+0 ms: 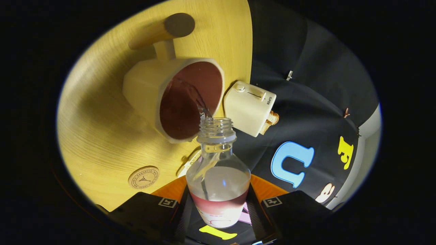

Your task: Take the bottle from table, then pour the juice into the cup, finally place the bottle on the coaster

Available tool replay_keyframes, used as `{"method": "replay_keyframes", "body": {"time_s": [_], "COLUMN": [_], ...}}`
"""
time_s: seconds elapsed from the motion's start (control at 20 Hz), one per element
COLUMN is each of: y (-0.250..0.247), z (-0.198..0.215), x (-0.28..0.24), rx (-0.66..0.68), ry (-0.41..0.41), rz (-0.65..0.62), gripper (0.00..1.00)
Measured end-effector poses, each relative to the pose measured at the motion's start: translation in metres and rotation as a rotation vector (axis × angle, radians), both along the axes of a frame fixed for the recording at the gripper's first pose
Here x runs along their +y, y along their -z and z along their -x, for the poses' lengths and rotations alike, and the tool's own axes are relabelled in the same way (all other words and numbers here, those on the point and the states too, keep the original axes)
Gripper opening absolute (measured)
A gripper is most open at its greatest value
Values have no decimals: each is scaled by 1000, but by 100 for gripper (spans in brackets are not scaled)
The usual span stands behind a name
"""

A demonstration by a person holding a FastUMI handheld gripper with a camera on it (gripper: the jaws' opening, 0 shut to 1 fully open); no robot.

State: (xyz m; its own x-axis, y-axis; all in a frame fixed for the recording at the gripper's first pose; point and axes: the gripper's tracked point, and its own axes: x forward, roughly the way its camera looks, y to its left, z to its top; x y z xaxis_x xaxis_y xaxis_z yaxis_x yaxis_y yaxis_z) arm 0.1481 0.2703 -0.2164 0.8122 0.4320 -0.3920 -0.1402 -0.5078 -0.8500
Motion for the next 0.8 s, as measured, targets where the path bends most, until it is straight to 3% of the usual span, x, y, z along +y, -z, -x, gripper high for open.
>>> {"method": "replay_keyframes", "body": {"time_s": [0.2,0.45,0.8], "y": [-4,-5,-11], "z": [2,5,0], "x": [5,17,18], "rx": [-10,-48,-73], "ry": [-22,-113,-147], "rz": [22,98,139], "gripper": [75,75,75]}}
